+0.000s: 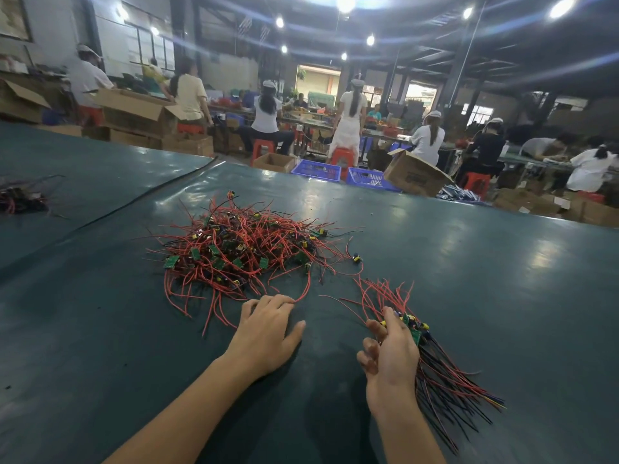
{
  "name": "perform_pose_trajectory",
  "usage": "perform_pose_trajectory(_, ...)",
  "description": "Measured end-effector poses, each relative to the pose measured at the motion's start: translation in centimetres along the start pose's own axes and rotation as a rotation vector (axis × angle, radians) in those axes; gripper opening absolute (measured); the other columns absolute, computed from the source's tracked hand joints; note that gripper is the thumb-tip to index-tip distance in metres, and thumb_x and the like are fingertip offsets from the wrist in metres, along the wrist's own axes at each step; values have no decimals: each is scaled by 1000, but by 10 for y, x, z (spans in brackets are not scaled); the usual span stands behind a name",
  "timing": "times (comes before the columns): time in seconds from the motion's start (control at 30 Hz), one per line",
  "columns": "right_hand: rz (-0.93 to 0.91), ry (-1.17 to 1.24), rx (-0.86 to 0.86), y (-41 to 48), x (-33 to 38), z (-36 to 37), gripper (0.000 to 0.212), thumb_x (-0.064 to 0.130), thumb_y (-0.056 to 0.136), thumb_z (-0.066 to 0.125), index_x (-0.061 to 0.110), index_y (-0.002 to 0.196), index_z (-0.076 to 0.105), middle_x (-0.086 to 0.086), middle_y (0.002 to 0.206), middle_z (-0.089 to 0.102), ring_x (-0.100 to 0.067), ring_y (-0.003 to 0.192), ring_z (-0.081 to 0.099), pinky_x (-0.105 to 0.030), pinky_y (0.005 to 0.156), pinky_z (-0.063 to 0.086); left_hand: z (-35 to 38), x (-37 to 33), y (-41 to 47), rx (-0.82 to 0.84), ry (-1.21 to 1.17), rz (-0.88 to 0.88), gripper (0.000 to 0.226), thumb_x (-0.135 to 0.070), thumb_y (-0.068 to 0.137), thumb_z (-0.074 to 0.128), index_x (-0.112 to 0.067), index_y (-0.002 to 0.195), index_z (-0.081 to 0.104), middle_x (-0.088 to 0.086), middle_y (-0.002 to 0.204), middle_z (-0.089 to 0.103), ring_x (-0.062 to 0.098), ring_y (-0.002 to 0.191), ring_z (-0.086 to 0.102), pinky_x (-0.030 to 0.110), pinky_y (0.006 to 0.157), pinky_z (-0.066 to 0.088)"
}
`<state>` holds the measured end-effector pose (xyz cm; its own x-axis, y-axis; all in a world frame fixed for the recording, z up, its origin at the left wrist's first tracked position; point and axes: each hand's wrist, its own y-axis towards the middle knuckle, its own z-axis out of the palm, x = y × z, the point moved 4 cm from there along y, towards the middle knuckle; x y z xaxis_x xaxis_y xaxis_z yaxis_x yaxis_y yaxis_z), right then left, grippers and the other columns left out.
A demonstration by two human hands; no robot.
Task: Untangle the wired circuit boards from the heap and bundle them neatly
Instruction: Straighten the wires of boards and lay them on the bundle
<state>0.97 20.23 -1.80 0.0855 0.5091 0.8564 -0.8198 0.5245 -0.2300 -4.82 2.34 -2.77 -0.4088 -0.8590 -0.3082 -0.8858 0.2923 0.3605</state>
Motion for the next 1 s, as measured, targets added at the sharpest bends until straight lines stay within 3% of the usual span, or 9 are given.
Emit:
perform_pose_trajectory(0.07, 11, -7, 4, 1, 0, -1, 5, 28, 98, 58, 23, 98, 58, 0, 74, 59, -5, 38, 37, -18, 34, 27, -21, -3, -5, -259, -206, 24, 20, -26, 94, 58, -14, 103, 70, -5, 111, 67, 14, 109, 57, 35, 99, 36)
perform_pose_trajectory(0.13, 38, -42, 38, 1, -3, 1, 9, 28, 98, 58, 20, 98, 61, 1, 71, 60, -5, 38, 38, -17, 34, 27, -41, -8, -10, -479, -338, 69, 10, -13, 86, 66, -9, 81, 73, -3, 85, 70, 14, 84, 63, 40, 82, 50)
perform_pose_trajectory(0.3, 96, -285, 260, -11, -16, 19, 23, 34, 97, 57, 13, 97, 67, 1, 68, 71, -7, 44, 52, -19, 42, 34, -64, -27, -23, -674, -593, 166, 26, -21, 85, 55, -8, 69, 70, -6, 76, 67, 8, 75, 61, 24, 71, 50)
perform_pose_trajectory(0.4, 129, -370, 367, -19, -23, 26, 28, 34, 96, 57, 8, 100, 67, -3, 73, 73, -10, 48, 56, -18, 41, 34, -66, -39, -29, -634, -702, 266, 25, -16, 85, 54, -7, 66, 68, -2, 74, 67, 12, 72, 64, 29, 67, 51)
perform_pose_trajectory(0.5, 105, -399, 406, -22, -24, 29, 20, 17, 97, 57, 1, 105, 67, -4, 74, 73, -10, 48, 56, -19, 43, 37, -66, -43, -30, -546, -919, 256, 31, -20, 89, 51, -26, 60, 62, -1, 62, 65, 17, 60, 62, 30, 61, 48)
perform_pose_trajectory(0.63, 97, -319, 393, -23, -19, 30, 22, -3, 95, 48, 6, 95, 68, -7, 80, 76, -11, 49, 60, -21, 43, 43, -50, -32, -17, -328, -1386, -140, 47, -28, 101, 40, -12, 58, 52, 12, 52, 59, 22, 49, 55, 27, 57, 48)
perform_pose_trajectory(0.73, 145, -134, 396, -25, -15, 30, 20, -1, 96, 46, 9, 94, 64, -10, 89, 76, -12, 50, 61, -19, 37, 40, -32, -22, -12, -153, -1284, -388, 49, -29, 102, 41, -1, 67, 60, 13, 60, 66, 18, 52, 56, 30, 57, 46)
perform_pose_trajectory(0.9, 227, -87, 475, -31, -16, 31, 15, 4, 96, 48, 16, 90, 57, -12, 92, 75, -13, 54, 62, -20, 39, 41, -14, -27, -14, 129, -1344, -488, 40, -35, 96, 53, -3, 86, 75, 17, 83, 74, 21, 65, 67, 25, 58, 54)
perform_pose_trajectory(1.0, 216, -186, 528, -33, -19, 32, 15, 3, 94, 48, 17, 89, 53, -13, 89, 75, -14, 54, 62, -21, 42, 41, -15, -33, -14, 152, -1486, -499, 34, -38, 84, 62, -6, 85, 75, 18, 86, 74, 20, 67, 70, 24, 55, 54)
